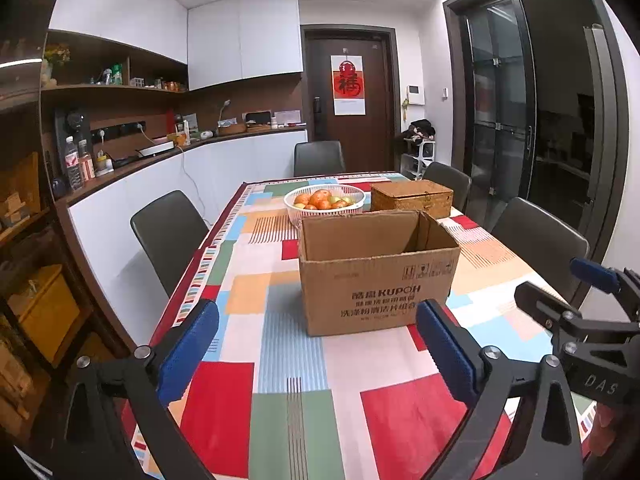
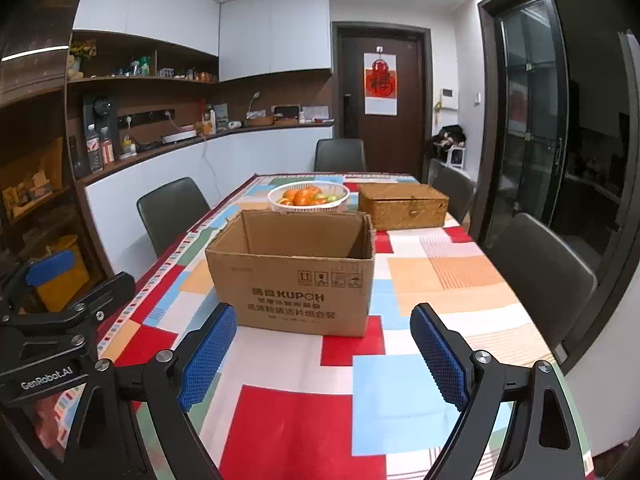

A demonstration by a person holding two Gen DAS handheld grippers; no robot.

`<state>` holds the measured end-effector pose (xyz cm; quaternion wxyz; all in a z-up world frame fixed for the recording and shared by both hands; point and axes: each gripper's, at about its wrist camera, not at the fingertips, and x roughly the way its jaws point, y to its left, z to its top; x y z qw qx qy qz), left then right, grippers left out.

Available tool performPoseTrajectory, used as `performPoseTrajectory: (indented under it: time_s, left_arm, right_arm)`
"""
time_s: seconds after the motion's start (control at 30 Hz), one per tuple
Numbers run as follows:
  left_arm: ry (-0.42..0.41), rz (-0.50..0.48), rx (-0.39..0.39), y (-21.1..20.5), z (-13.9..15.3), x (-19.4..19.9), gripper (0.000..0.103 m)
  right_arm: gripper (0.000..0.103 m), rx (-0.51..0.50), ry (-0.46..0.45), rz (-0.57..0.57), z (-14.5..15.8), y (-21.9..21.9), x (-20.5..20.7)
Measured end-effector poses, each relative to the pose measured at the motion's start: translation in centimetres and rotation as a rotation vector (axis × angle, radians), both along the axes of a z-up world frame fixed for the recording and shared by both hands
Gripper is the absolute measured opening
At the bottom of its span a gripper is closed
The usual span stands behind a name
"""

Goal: Organize snacks

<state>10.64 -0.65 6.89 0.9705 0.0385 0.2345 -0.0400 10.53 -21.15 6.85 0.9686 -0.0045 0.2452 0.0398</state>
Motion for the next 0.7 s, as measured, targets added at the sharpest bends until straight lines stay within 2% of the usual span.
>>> performPoseTrajectory:
  time_s: [0.33, 0.7]
  left_arm:
    - [-0.01, 0.001, 0.008, -0.2, 0.1, -1.7, 0.103]
    - [-0.02, 0.0, 0.012, -0.3, 0.2, -2.1, 0.103]
  right_arm:
    - [0.092, -0.006, -0.027, -0.042, 0.5, -0.6, -2.4]
    - [0.092, 0.001, -0.035, -0.044, 0.7, -0.7, -3.0]
